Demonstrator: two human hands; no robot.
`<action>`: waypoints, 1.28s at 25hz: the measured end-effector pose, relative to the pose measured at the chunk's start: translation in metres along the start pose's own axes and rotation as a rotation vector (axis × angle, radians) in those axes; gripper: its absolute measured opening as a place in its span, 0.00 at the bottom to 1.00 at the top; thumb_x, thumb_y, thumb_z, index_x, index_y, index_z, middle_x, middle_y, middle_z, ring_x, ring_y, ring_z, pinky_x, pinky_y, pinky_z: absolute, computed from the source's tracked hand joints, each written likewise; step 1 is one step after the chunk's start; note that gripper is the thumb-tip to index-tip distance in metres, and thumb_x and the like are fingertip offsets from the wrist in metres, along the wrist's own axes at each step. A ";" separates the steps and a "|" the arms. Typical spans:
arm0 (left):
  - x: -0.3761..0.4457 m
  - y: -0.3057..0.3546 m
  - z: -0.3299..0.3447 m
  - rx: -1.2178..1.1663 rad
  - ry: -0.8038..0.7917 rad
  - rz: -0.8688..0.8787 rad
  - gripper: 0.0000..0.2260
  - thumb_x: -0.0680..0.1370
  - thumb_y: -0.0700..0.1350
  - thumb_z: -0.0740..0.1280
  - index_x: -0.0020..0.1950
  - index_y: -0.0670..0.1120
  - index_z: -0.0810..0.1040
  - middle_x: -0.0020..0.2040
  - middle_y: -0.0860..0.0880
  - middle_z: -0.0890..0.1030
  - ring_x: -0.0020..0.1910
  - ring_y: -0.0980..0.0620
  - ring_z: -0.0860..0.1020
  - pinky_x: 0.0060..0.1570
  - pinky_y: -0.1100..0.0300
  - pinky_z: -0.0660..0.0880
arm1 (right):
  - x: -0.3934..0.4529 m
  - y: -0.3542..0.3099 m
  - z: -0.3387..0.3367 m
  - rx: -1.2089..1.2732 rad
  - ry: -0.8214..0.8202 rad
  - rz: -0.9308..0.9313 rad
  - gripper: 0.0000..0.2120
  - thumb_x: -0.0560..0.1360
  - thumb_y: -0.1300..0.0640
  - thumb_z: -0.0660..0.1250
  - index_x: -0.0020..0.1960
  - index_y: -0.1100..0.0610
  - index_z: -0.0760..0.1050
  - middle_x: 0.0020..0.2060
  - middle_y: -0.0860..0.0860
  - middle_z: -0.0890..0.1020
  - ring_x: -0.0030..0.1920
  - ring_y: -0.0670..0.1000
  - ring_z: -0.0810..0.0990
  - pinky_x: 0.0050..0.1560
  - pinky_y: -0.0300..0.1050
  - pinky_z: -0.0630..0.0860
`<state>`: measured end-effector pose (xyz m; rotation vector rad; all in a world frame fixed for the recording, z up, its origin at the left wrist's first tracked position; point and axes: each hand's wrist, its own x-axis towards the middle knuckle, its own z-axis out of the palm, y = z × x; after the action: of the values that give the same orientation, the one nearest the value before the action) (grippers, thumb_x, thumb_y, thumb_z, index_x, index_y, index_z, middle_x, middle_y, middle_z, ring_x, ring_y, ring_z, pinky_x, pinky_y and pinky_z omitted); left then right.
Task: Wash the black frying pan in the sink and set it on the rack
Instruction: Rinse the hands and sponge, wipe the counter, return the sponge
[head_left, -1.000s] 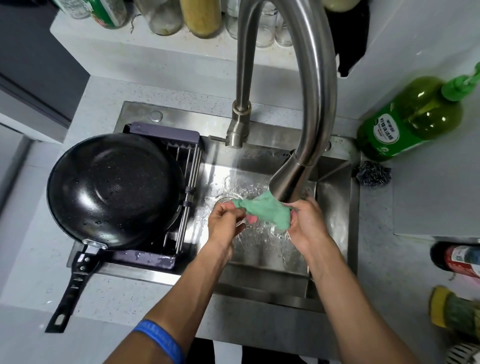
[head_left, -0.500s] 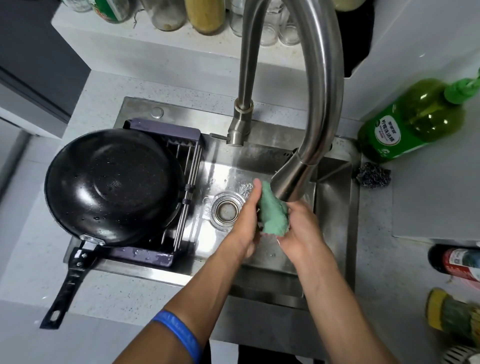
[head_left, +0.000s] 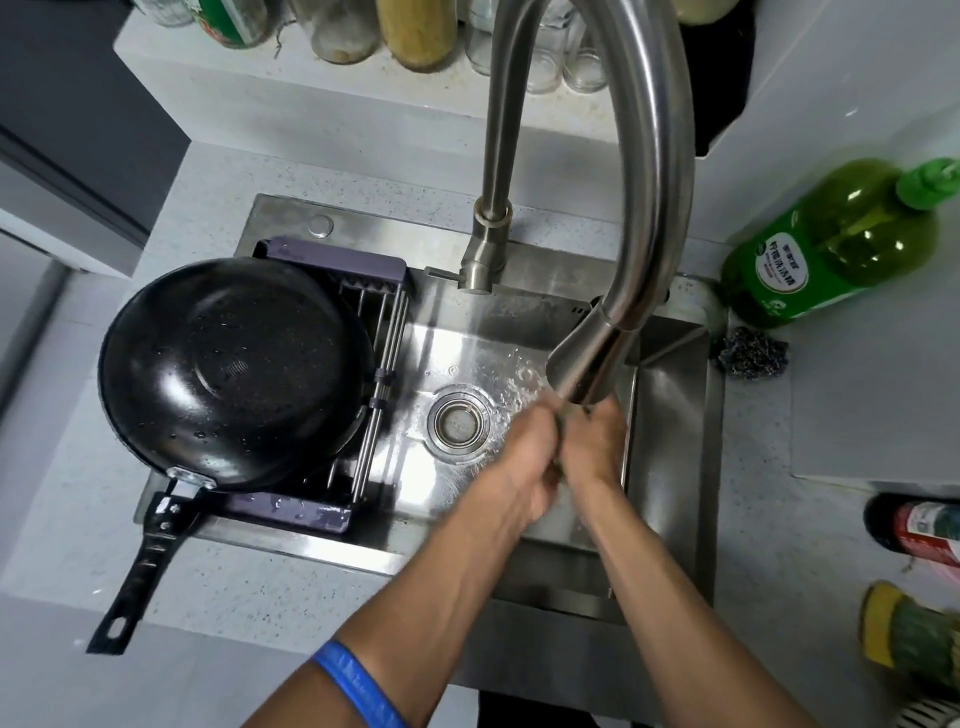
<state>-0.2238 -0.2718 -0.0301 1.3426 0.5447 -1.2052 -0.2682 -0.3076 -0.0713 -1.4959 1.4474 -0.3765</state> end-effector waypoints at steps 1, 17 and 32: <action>-0.001 -0.005 0.000 -0.001 -0.003 -0.015 0.13 0.80 0.47 0.61 0.46 0.41 0.82 0.42 0.44 0.84 0.44 0.46 0.83 0.44 0.57 0.78 | 0.002 0.003 0.001 0.005 0.027 -0.005 0.02 0.74 0.58 0.67 0.45 0.57 0.76 0.37 0.51 0.82 0.39 0.54 0.81 0.40 0.52 0.77; -0.011 0.008 -0.002 0.434 -0.007 0.273 0.13 0.80 0.44 0.57 0.39 0.46 0.77 0.39 0.53 0.80 0.41 0.59 0.78 0.44 0.64 0.75 | -0.015 -0.012 0.010 0.844 -0.257 0.580 0.10 0.78 0.49 0.63 0.42 0.52 0.77 0.37 0.49 0.80 0.36 0.47 0.79 0.37 0.43 0.76; -0.010 -0.011 -0.061 0.316 0.019 0.217 0.20 0.82 0.59 0.52 0.56 0.50 0.79 0.53 0.50 0.83 0.55 0.51 0.80 0.62 0.49 0.74 | -0.051 0.006 0.006 0.781 -0.166 0.607 0.04 0.78 0.62 0.68 0.49 0.56 0.81 0.35 0.51 0.81 0.23 0.44 0.73 0.19 0.34 0.62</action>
<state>-0.2172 -0.2100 -0.0400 1.6354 0.2175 -1.1304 -0.2796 -0.2589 -0.0585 -0.4265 1.3200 -0.3651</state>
